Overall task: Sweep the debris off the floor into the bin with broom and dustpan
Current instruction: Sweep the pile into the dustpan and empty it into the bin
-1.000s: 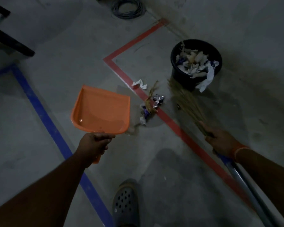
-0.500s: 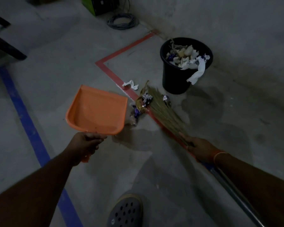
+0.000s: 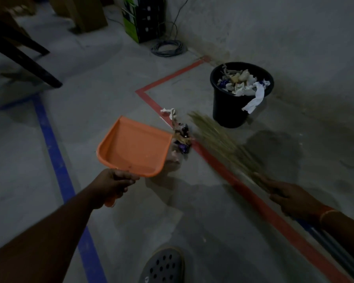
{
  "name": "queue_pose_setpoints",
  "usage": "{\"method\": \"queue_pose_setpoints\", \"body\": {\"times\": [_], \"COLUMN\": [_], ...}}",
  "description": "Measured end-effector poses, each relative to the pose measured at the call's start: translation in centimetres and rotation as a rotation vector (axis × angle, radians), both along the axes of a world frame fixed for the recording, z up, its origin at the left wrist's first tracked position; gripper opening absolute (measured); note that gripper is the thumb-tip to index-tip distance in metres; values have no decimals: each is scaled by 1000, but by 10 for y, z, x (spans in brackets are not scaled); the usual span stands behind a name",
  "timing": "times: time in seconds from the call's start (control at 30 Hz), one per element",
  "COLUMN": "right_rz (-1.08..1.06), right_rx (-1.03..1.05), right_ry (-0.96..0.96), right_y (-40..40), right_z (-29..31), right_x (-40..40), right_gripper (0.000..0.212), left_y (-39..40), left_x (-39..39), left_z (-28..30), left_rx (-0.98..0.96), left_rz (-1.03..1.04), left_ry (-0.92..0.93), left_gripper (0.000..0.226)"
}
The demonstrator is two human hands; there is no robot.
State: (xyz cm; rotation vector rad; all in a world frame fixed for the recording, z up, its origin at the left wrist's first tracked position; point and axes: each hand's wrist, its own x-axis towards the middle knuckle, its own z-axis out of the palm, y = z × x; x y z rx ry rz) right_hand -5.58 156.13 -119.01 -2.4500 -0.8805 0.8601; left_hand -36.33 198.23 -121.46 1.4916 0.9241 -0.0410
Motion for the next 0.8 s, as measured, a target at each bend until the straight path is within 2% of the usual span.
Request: {"method": "queue_pose_setpoints", "body": {"times": [0.23, 0.37, 0.6, 0.7, 0.8], "right_rz": [-116, -212, 44, 83, 177], "right_rx": [23, 49, -109, -110, -172], "right_ry": [-90, -11, -68, -107, -133], "right_y": [11, 33, 62, 71, 74], "right_z": [-24, -36, -42, -39, -47], "right_x": [18, 19, 27, 21, 19], "right_gripper": [50, 50, 66, 62, 48], "left_y": [12, 17, 9, 5, 6], "left_x": [-59, -84, -100, -108, -108], "left_z": [-12, -11, -22, -30, -37], "left_rx": [-39, -71, -181, -241, -246], "left_rz": [57, 54, -125, -188, -251], "left_ry": [61, 93, 266, 343, 370], "left_gripper": [24, 21, 22, 19, 18]}}
